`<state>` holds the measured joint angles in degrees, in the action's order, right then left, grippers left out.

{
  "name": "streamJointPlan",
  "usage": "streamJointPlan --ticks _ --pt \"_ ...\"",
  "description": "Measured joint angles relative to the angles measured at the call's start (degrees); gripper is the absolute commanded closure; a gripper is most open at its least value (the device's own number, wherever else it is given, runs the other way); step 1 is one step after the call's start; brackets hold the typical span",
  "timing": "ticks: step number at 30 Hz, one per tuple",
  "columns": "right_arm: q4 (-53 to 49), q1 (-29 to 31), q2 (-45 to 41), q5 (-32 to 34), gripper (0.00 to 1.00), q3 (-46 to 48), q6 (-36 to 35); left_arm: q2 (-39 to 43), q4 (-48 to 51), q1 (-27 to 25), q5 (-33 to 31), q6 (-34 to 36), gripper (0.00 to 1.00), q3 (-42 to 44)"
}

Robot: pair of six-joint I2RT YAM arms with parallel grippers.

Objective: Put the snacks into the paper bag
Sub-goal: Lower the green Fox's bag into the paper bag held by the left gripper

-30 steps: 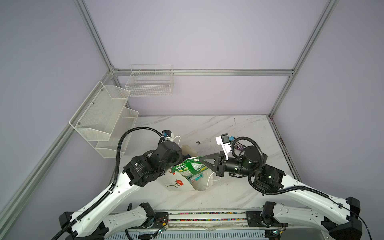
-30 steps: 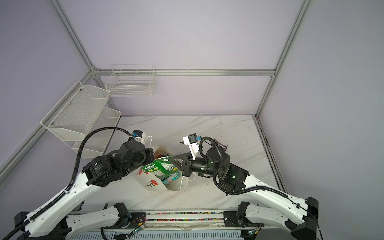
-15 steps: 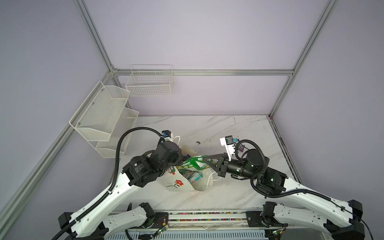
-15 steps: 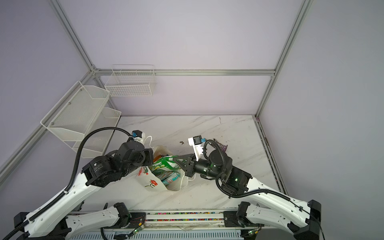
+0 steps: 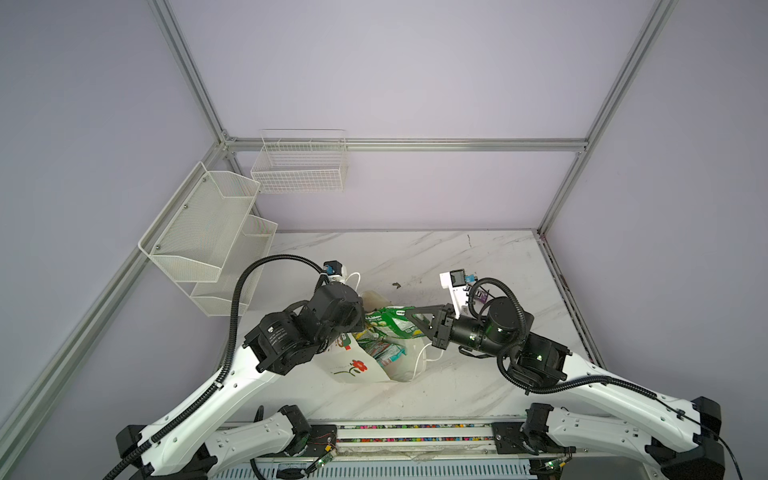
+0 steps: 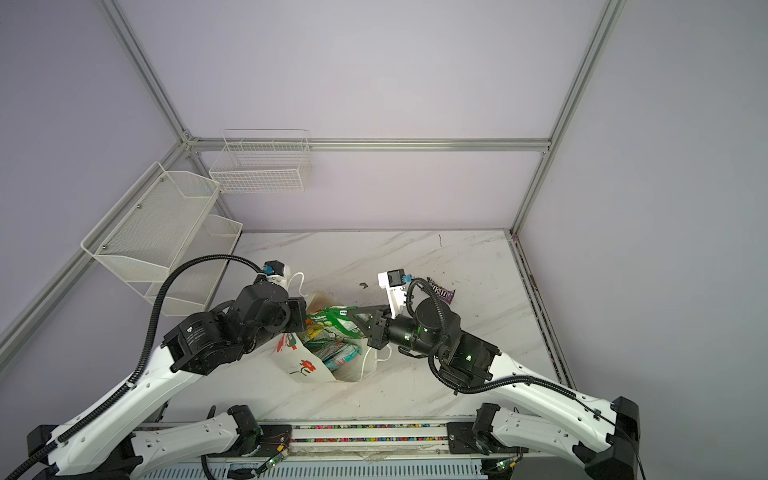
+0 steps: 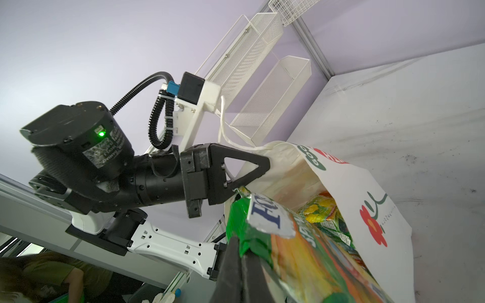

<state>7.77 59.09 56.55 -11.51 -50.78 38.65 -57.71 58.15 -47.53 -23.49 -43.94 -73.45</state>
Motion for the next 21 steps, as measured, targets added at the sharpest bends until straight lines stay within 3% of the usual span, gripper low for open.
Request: streamJointPlan --ticks 21 --pt "5.4 2.4 9.8 0.4 1.00 0.0 2.2 0.6 -0.1 0.0 1.3 -0.5 1.00 0.3"
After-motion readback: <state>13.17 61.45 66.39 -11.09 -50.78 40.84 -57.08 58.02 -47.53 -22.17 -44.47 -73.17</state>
